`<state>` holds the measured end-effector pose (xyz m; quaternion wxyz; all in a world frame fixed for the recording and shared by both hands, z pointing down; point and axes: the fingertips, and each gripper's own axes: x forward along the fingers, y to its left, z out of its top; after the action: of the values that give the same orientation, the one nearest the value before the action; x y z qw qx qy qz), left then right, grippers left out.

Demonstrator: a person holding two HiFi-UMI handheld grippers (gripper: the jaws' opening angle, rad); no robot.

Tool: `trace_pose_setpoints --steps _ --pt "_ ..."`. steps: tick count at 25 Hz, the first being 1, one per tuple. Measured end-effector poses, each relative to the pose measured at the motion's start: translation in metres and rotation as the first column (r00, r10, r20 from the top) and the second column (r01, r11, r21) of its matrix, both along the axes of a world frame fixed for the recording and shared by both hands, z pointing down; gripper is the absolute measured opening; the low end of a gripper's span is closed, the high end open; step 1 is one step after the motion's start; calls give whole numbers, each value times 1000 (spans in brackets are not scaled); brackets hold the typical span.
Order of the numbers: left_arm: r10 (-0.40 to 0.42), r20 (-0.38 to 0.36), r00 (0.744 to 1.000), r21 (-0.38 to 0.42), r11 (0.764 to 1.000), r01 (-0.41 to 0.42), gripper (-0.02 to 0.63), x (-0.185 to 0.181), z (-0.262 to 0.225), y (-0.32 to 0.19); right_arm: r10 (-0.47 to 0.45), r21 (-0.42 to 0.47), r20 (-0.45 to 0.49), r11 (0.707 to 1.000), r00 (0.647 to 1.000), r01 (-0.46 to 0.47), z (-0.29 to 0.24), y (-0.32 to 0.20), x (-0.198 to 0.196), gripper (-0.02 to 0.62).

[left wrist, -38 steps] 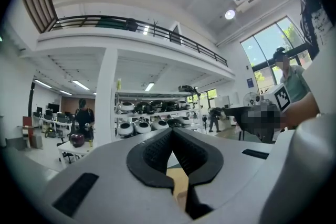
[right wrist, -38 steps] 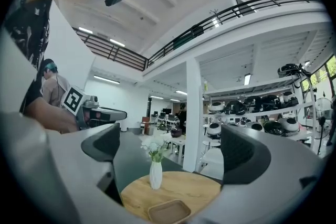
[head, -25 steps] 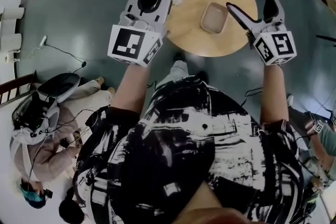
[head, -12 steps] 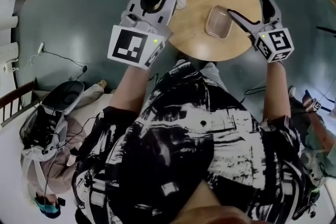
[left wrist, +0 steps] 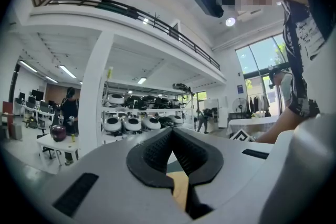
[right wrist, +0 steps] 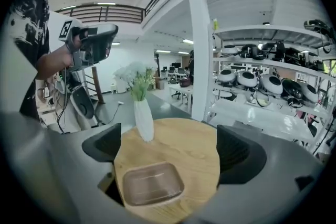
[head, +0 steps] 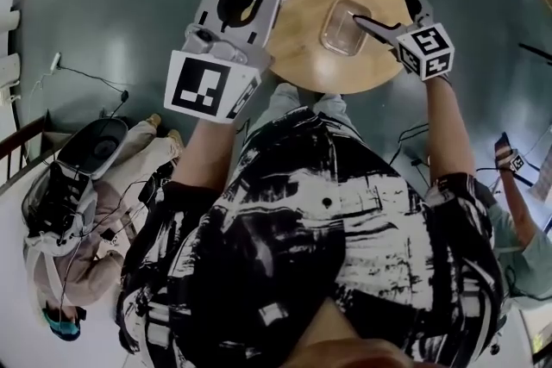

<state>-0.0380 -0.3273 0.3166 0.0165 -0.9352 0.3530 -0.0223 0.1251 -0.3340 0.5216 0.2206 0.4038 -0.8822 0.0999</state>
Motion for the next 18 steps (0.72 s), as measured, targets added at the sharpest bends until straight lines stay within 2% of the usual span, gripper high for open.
trace_pose_setpoints --steps 4,9,18 --pt "-5 -11 1000 -17 1000 5 0 7 8 6 -88 -76 -32 993 996 85 33 -4 -5 566" --pt "-7 -36 999 -44 999 5 0 14 15 13 -198 -194 -72 964 978 181 75 -11 -10 546" --pt "-41 -36 999 -83 996 38 0 3 27 17 -277 -329 -124 917 953 224 120 -21 -6 497"
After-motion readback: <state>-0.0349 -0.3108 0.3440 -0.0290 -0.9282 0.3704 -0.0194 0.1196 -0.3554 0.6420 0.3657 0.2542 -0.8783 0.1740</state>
